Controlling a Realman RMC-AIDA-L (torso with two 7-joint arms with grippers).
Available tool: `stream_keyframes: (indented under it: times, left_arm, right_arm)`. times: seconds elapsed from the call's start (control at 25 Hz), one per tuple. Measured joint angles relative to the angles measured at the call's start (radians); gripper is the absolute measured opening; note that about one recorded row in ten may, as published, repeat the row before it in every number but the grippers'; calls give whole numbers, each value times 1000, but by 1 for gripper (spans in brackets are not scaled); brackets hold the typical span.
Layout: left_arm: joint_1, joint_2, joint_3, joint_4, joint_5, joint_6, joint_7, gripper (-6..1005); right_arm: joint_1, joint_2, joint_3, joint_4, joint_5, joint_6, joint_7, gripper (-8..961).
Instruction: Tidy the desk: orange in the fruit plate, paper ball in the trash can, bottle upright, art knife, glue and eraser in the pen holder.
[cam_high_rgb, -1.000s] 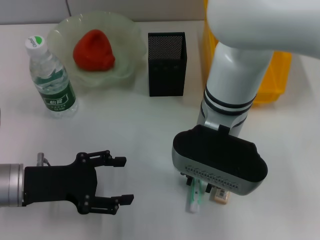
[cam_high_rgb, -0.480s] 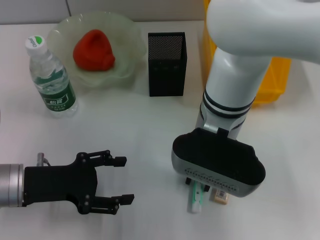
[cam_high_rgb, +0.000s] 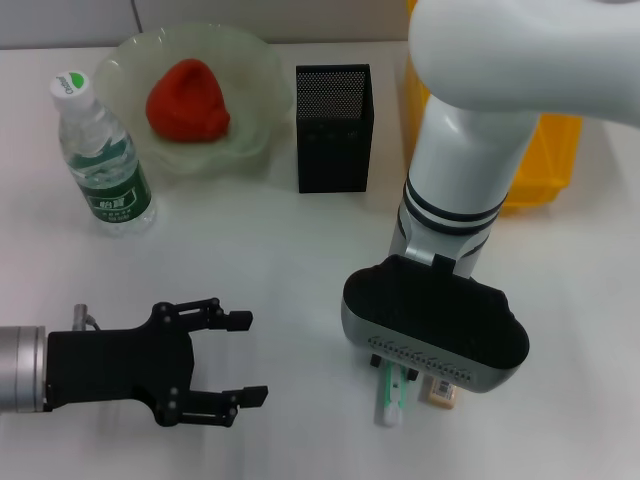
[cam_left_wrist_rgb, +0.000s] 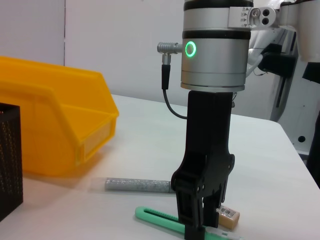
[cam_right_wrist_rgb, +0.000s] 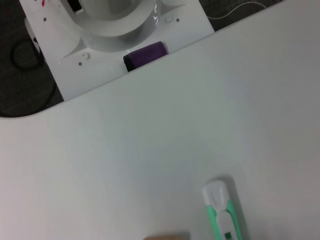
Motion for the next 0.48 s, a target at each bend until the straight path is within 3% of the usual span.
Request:
stream_keyframes:
  times: [0.48]
  left_arm:
    - [2, 2, -4, 0, -1, 11, 1, 843]
  right_arm:
    - [5, 0, -10, 8, 5, 3, 0, 242]
